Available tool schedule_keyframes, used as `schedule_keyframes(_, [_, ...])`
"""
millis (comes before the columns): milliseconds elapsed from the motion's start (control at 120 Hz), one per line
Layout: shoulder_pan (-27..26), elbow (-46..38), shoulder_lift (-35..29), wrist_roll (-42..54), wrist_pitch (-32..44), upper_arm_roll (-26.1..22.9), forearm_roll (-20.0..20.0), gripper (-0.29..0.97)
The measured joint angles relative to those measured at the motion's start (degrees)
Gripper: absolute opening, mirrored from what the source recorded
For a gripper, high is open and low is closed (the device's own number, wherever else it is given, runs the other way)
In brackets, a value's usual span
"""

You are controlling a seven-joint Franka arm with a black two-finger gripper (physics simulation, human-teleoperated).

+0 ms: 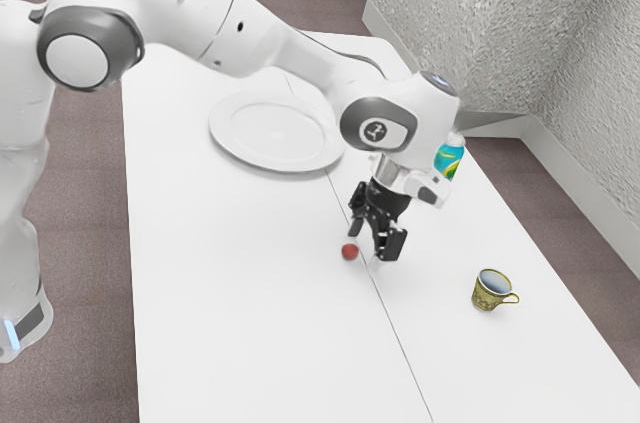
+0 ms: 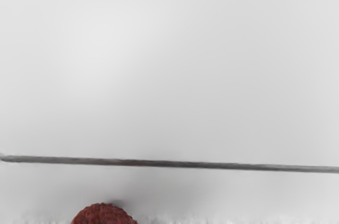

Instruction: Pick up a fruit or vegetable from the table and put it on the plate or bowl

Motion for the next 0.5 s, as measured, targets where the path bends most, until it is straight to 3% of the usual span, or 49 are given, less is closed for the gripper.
schedule_keyframes(358, [-1.1,-3.0,-0.5,0.1,1.2,1.7,-0.5,0.67])
schedule_keyframes(500, [-1.2,-3.2,-0.4,0.1,1.7,1.7,-0.7,0.44])
